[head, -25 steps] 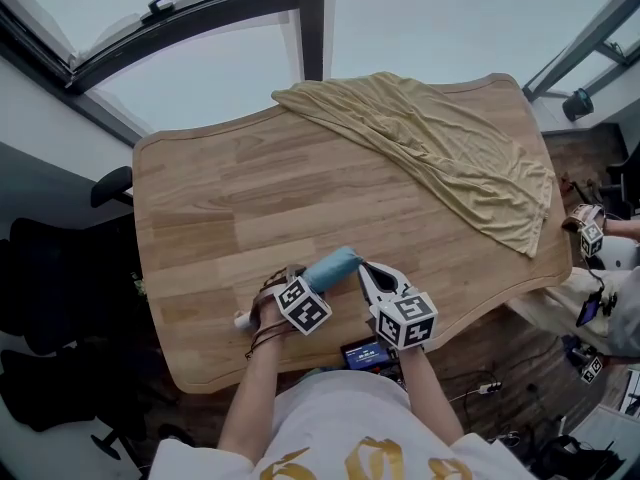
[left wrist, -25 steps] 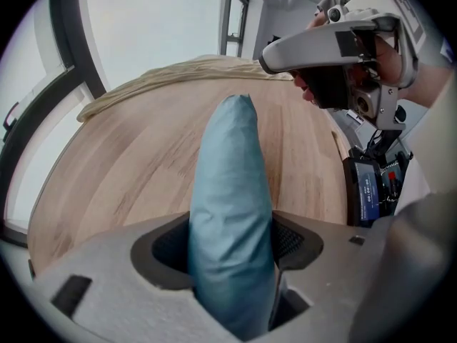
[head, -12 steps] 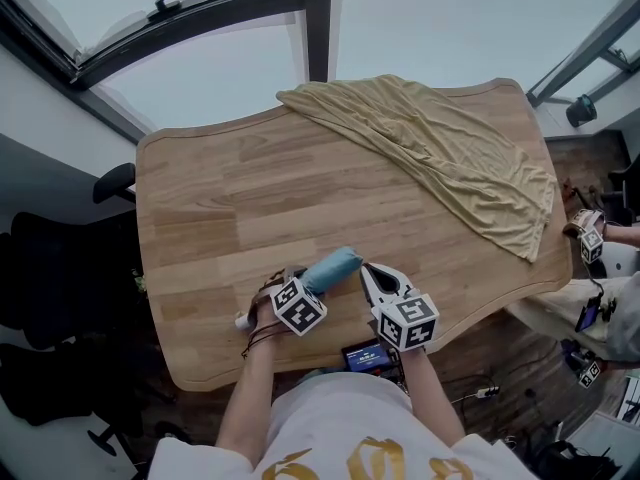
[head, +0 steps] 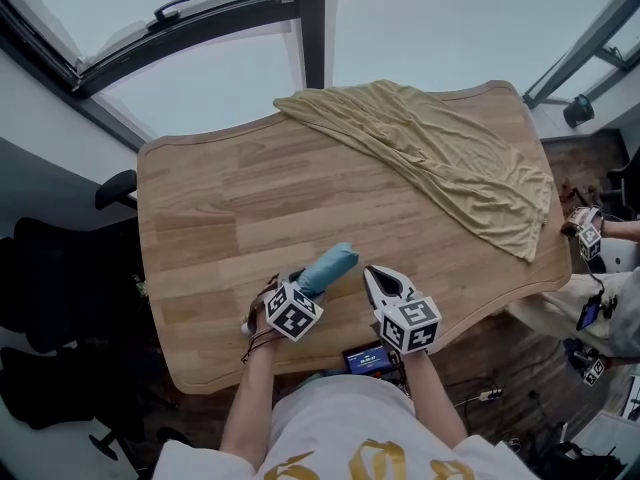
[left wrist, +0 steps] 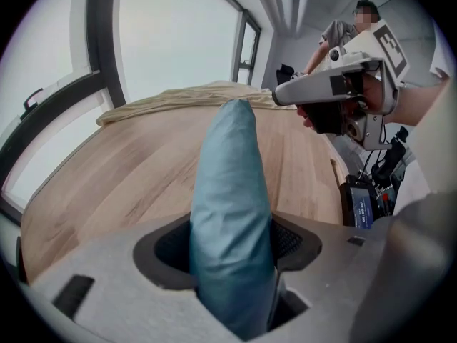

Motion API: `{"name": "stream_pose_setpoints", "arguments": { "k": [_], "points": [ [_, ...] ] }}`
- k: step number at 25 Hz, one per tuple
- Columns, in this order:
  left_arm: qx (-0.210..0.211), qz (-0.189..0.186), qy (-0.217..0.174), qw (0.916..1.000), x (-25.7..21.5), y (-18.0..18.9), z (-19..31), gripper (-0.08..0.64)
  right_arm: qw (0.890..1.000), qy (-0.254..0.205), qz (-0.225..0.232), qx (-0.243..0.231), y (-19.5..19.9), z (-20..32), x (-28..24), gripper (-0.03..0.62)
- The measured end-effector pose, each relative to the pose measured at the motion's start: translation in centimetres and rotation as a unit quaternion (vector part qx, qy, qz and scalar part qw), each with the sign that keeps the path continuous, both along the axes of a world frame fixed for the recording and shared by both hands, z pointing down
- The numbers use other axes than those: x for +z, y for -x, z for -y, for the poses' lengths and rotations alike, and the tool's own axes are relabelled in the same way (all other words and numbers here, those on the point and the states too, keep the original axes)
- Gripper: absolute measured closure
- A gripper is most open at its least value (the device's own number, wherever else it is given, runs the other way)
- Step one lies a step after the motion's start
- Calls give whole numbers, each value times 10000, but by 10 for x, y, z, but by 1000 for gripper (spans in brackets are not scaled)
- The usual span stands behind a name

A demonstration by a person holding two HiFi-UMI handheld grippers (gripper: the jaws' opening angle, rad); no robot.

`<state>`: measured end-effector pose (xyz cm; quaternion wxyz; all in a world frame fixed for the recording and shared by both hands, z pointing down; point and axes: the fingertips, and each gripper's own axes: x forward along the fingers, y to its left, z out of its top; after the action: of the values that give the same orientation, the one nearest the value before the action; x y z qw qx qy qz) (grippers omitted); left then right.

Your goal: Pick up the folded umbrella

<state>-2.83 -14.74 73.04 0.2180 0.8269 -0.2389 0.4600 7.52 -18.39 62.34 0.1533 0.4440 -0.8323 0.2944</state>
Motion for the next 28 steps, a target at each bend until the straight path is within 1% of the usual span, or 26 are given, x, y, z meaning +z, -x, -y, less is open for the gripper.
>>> {"name": "stream_pose_setpoints", "arguments": {
  "k": [6,9,11,13,16,20,21,24,28],
  "points": [
    [-195,-272,-315,9989,-21,-1,5,264,10000,-64,13,-46,2,-7,-7,581],
    [-482,-454,-435,9969,-32,2,9,264,9999,-110,21,-28,1,-10,-13,581],
    [-723,-657,-567,9936,-44,5,14,264,9999,-150,74,18,0,-9,-18,581],
    [-930,-913,-848,9878,-60,8,19,264,9998,-192,98,28,1,-8,-21,581],
    [-1194,-1278,-1231,9769,-90,11,27,264,9997,-217,105,-15,4,-10,-23,581],
    [-1376,-1467,-1571,9669,-114,17,32,264,9989,-176,438,16,11,-13,-35,581],
    [-1435,-1504,-1653,9641,-119,19,33,264,9987,-212,457,-2,13,-13,-38,581],
    [-1678,-1670,-1756,9556,-130,25,31,264,9986,-329,404,-37,16,-13,-46,582],
    [-1972,-1908,-1886,9429,-142,36,26,264,9971,-395,653,31,20,-12,-61,581]
  ]
}}
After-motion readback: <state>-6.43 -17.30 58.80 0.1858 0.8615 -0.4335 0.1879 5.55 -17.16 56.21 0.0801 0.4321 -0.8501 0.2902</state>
